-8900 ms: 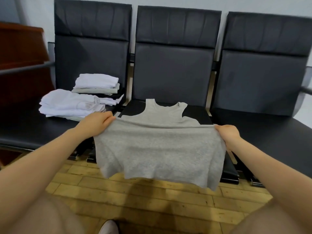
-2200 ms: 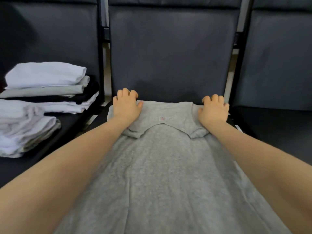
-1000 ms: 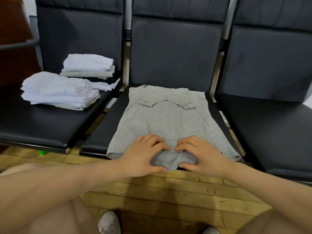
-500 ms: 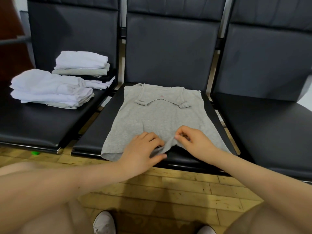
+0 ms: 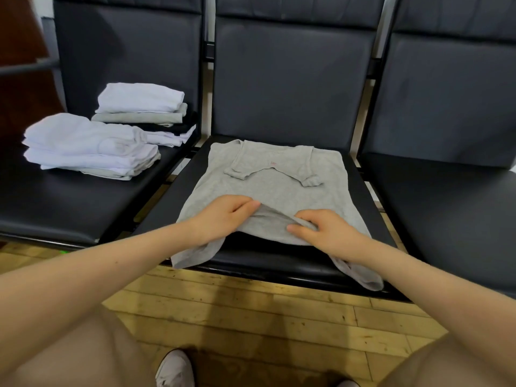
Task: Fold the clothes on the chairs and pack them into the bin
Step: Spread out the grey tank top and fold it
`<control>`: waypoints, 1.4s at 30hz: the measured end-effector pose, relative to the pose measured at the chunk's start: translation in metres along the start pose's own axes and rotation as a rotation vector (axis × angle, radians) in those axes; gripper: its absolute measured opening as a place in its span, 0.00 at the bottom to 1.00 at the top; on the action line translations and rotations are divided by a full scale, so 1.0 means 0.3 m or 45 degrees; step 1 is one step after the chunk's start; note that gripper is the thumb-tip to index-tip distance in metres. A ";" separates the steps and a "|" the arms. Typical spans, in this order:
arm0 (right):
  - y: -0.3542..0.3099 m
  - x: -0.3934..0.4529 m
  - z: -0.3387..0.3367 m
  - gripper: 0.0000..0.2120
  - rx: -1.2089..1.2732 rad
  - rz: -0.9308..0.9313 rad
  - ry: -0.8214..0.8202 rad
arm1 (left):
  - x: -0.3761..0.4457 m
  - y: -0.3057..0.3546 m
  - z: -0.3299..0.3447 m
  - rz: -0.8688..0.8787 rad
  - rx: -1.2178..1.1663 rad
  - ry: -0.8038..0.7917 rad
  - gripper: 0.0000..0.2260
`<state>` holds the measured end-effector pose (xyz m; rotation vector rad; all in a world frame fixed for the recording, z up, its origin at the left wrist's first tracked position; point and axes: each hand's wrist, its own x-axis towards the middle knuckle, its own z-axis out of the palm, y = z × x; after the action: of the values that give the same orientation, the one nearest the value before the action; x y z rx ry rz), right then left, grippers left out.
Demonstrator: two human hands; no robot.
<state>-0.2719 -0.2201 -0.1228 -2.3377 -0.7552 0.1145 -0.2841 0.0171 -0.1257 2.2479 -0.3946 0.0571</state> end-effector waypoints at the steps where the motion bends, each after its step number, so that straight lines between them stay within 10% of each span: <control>1: -0.001 0.000 -0.022 0.17 0.065 0.042 0.003 | 0.000 -0.008 -0.013 0.000 0.004 -0.006 0.19; 23: -0.013 -0.078 -0.163 0.27 0.509 0.522 0.319 | -0.042 -0.036 -0.140 -0.190 0.200 0.056 0.05; 27: -0.022 -0.093 -0.137 0.19 0.500 0.554 0.348 | -0.077 0.012 -0.095 -0.269 0.010 0.141 0.09; 35: -0.052 -0.112 -0.107 0.17 0.298 0.521 0.202 | -0.206 0.001 -0.080 -0.036 0.622 0.021 0.17; 42: 0.027 -0.067 -0.208 0.08 0.422 0.460 0.267 | -0.165 -0.015 -0.225 -0.006 0.522 -0.023 0.08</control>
<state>-0.2675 -0.2718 -0.0820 -2.1006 -0.1876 0.1377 -0.3237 0.0837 -0.0935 2.6544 -0.4165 0.1247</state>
